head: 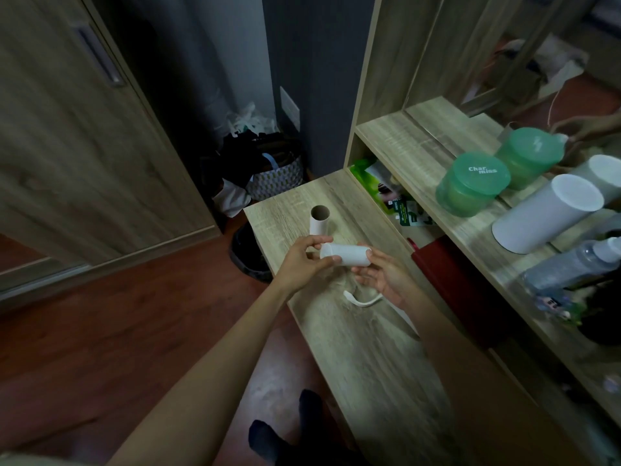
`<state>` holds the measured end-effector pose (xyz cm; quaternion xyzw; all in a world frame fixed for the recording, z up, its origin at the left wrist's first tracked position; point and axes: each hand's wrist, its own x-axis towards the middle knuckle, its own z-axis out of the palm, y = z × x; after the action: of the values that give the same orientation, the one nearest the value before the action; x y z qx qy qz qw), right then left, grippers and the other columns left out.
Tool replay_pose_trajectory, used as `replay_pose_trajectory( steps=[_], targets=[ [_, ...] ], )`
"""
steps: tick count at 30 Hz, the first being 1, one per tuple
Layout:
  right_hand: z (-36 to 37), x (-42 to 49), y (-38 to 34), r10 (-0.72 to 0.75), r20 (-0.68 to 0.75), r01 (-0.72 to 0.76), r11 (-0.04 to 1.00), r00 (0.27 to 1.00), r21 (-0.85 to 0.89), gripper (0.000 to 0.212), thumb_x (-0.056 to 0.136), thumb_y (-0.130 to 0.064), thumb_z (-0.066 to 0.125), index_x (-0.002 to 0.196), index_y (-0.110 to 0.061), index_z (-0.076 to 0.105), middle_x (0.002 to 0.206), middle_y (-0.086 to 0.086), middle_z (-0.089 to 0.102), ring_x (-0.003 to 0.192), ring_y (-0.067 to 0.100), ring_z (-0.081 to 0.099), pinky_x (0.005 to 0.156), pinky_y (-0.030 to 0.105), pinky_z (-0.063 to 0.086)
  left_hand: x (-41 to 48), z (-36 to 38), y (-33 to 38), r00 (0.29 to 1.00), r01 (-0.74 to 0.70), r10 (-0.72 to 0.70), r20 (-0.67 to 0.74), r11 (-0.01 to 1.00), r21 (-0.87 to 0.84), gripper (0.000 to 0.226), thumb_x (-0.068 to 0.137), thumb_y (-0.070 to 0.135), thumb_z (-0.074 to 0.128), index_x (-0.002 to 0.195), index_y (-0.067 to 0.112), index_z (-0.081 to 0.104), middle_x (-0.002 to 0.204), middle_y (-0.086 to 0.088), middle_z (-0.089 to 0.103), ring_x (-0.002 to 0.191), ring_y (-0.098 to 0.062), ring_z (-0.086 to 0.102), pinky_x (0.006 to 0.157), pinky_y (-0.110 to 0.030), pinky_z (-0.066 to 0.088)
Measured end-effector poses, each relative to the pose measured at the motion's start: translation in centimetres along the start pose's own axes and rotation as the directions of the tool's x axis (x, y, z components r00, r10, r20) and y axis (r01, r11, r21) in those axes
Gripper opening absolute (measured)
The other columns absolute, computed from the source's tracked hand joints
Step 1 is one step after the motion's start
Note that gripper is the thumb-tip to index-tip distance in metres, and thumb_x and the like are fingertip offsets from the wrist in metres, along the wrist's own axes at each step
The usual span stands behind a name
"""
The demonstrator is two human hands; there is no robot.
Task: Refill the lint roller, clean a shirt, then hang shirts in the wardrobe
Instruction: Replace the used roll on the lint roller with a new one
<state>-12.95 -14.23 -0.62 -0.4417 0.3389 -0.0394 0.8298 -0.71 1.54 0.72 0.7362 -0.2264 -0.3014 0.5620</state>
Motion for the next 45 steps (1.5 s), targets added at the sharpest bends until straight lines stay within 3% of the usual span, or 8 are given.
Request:
replay_pose_trajectory(
  steps=[14,19,26,35,38,40,42,45],
  targets=[
    [0.0,0.2,0.0,-0.011,0.036,0.007,0.994,0.999,0.105,0.026,0.097,-0.012,0.046,0.121,-0.011,0.056,0.109,0.016,0.061,0.077,0.018,0.069,0.067,0.027,0.059,0.2,-0.1,-0.3,0.992,-0.111,0.115,-0.05,0.99,0.082,0.045,0.079,0.021,0.078,0.121,0.014,0.064,0.105,0.004,0.048,0.103,-0.013,0.055,0.086,-0.011,0.047],
    [-0.1,0.3,0.0,-0.01,0.041,0.006,0.993,0.999,0.118,0.024,0.097,-0.014,0.047,0.119,-0.01,0.057,0.11,0.017,0.06,0.077,0.018,0.07,0.067,0.027,0.059,0.2,-0.3,-0.2,0.993,-0.117,0.118,-0.003,0.987,0.113,0.04,0.079,0.023,0.078,0.117,0.018,0.066,0.102,0.008,0.047,0.102,-0.014,0.055,0.091,-0.019,0.049],
    [0.0,0.5,-0.4,-0.009,0.017,0.007,0.992,1.0,0.123,0.022,0.099,-0.015,0.043,0.115,-0.006,0.056,0.105,0.019,0.059,0.069,0.016,0.07,0.065,0.027,0.06,0.7,0.0,0.3,0.991,-0.133,0.128,0.042,0.98,0.15,0.039,0.08,0.024,0.077,0.118,0.02,0.068,0.112,-0.008,0.051,0.104,-0.012,0.055,0.087,-0.011,0.046],
    [-0.4,0.2,-0.6,-0.024,-0.048,0.028,0.994,0.999,0.101,0.034,0.098,-0.017,0.047,0.127,0.001,0.049,0.113,0.021,0.056,0.086,0.024,0.065,0.068,0.028,0.059,0.5,0.9,0.0,0.992,-0.109,0.115,-0.058,0.989,0.098,0.037,0.076,0.023,0.08,0.112,0.021,0.069,0.107,-0.001,0.049,0.092,-0.001,0.053,0.082,-0.005,0.043],
    [-0.3,-0.1,-0.5,-0.062,-0.086,0.068,0.996,0.994,0.065,0.029,0.099,-0.017,0.046,0.122,-0.001,0.051,0.108,0.019,0.06,0.088,0.026,0.065,0.072,0.03,0.06,0.2,1.5,-0.5,0.988,-0.056,0.051,-0.146,0.998,-0.035,0.034,0.074,0.02,0.082,0.105,0.023,0.069,0.114,-0.004,0.059,0.091,-0.009,0.064,0.085,-0.02,0.054],
    [-0.3,-0.2,-0.4,-0.103,-0.149,0.111,0.993,0.984,0.05,0.021,0.099,-0.017,0.046,0.115,-0.005,0.053,0.103,0.017,0.061,0.087,0.026,0.065,0.071,0.029,0.06,0.0,1.8,-0.9,0.982,-0.01,-0.017,-0.186,0.99,-0.143,0.031,0.076,0.012,0.08,0.104,0.016,0.069,0.1,0.001,0.066,0.083,-0.003,0.066,0.083,-0.033,0.058],
    [-0.6,-0.2,-0.4,-0.152,-0.214,0.163,0.986,0.965,0.037,0.02,0.098,-0.017,0.047,0.113,-0.005,0.052,0.102,0.017,0.061,0.085,0.027,0.066,0.069,0.029,0.06,0.0,1.8,-1.7,0.974,0.001,-0.026,-0.227,0.994,-0.111,0.029,0.077,0.008,0.078,0.105,0.01,0.069,0.09,0.008,0.066,0.075,0.007,0.061,0.081,-0.028,0.055],
    [-1.3,-0.1,-0.3,-0.196,-0.277,0.204,0.979,0.941,-0.001,0.027,0.097,-0.015,0.05,0.121,-0.004,0.051,0.103,0.017,0.062,0.085,0.028,0.068,0.072,0.032,0.06,0.4,1.7,-3.3,0.969,0.025,-0.008,-0.245,0.997,0.067,0.03,0.076,0.019,0.08,0.104,0.019,0.071,0.096,0.003,0.066,0.076,0.001,0.059,0.075,-0.013,0.048]
  ],
)
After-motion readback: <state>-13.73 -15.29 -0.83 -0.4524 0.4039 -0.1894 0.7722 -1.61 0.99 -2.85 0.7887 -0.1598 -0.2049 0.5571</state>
